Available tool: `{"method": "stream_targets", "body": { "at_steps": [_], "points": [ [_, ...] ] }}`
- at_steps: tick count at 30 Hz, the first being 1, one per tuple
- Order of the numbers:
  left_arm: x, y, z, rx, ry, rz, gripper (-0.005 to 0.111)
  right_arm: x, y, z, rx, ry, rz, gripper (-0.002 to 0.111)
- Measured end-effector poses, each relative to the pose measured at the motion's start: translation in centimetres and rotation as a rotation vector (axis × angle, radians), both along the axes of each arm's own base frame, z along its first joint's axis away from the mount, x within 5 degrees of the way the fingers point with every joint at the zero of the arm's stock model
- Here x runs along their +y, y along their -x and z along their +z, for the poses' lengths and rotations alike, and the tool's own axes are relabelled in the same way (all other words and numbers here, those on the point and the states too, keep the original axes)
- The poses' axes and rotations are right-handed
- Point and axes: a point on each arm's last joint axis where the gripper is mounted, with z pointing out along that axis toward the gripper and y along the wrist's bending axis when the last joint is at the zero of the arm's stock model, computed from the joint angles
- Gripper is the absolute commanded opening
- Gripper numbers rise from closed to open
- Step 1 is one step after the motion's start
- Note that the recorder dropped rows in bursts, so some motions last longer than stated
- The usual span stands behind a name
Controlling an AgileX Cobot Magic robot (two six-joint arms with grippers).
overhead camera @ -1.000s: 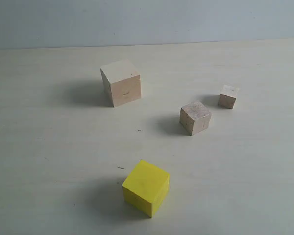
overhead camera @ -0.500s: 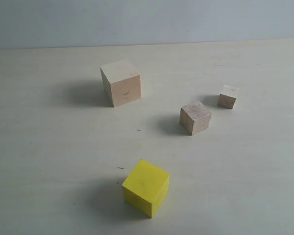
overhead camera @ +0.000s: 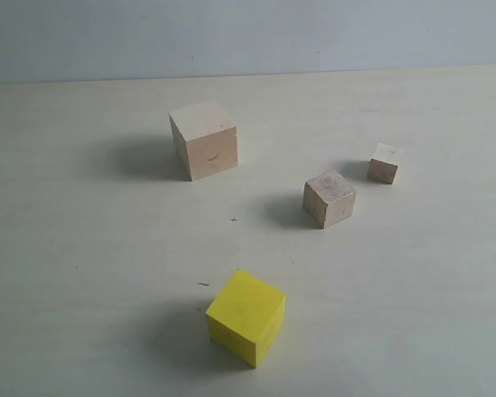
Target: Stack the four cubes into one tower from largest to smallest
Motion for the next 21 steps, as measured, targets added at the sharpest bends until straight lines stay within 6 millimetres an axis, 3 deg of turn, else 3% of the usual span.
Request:
{"method": "stream_targets", "body": {
  "at_steps": [7, 12, 18, 20, 21],
  "points": [
    [-0.7, -0.3, 6.3, -0.026, -0.072, -0.056, 0.0, 0.0, 0.0, 0.0, 0.0, 0.0, 0.0, 0.0],
    [-1.4, -1.8, 9.0, 0.021, -0.131, -0.16, 0.0, 0.0, 0.0, 0.0, 0.0, 0.0, 0.0, 0.0],
    [-3.2, -5.5, 9.6, 0.154, -0.196, -0.331, 0.0, 0.0, 0.0, 0.0, 0.0, 0.0, 0.0, 0.0],
    [-4.0, -6.9, 9.2, 0.214, -0.201, -0.383, 0.0, 0.0, 0.0, 0.0, 0.0, 0.0, 0.0, 0.0],
    [-4.8, -8.7, 8.2, 0.305, -0.209, -0.424, 0.0, 0.0, 0.0, 0.0, 0.0, 0.0, 0.0, 0.0]
  ]
}}
